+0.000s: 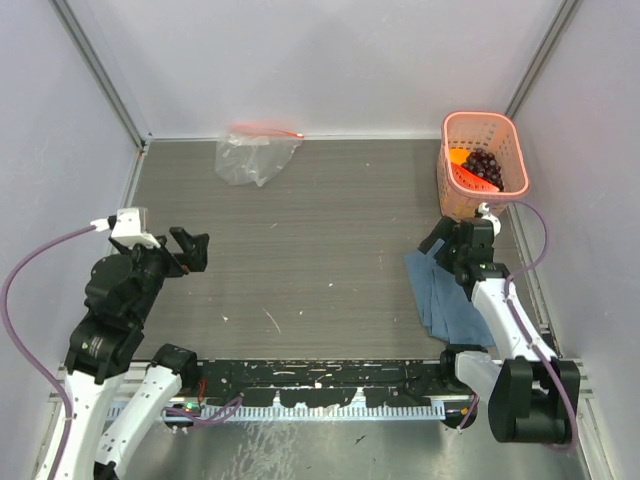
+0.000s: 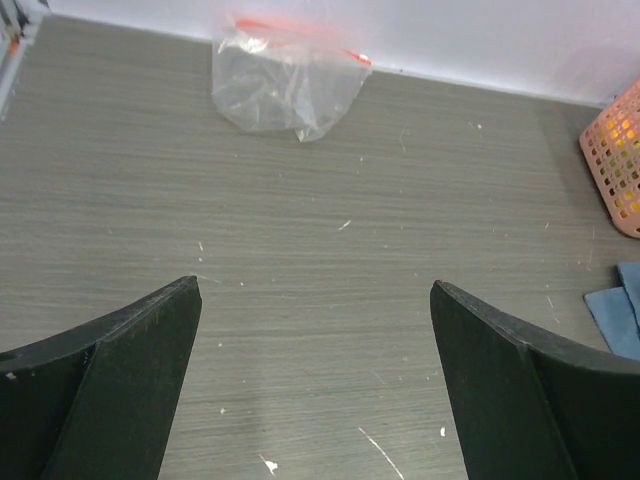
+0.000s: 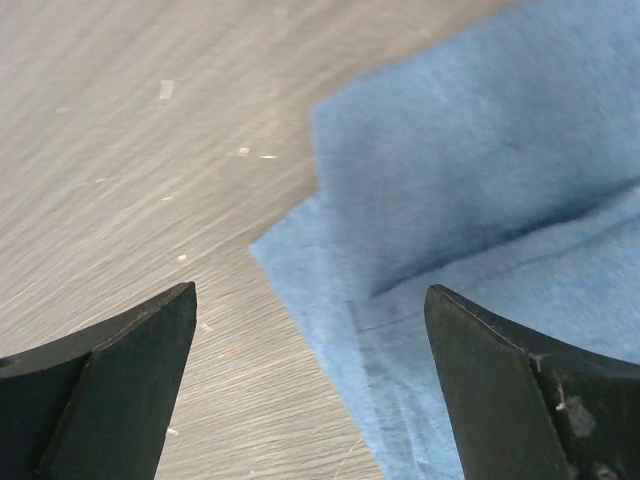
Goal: Place the food in the zip-top bag and seal the zipper
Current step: Move the distractor to the center of the board, then pick up the zipper food storage bag at the corner of the board.
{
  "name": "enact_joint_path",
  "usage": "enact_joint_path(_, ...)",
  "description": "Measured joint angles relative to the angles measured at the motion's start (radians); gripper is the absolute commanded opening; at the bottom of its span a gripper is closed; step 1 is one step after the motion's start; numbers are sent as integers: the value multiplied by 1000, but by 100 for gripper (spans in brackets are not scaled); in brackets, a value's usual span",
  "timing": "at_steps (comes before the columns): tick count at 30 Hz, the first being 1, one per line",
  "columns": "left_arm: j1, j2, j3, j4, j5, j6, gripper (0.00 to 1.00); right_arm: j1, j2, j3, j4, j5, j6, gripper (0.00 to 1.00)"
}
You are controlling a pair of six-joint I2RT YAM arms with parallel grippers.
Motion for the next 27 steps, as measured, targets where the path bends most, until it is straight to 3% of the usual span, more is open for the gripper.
enact_joint_path(9,1,251,37,-12,5,-154,98,114,-129,-8,91,-192,-151,100)
enact_joint_path(16,1,524,38,77,13,-326,98,199,-168,-89,224,-300,-194,100)
enact_joint_path(27,4,799,38,356,-62,-628,98,365,-262,-134,304,-269,-229,100)
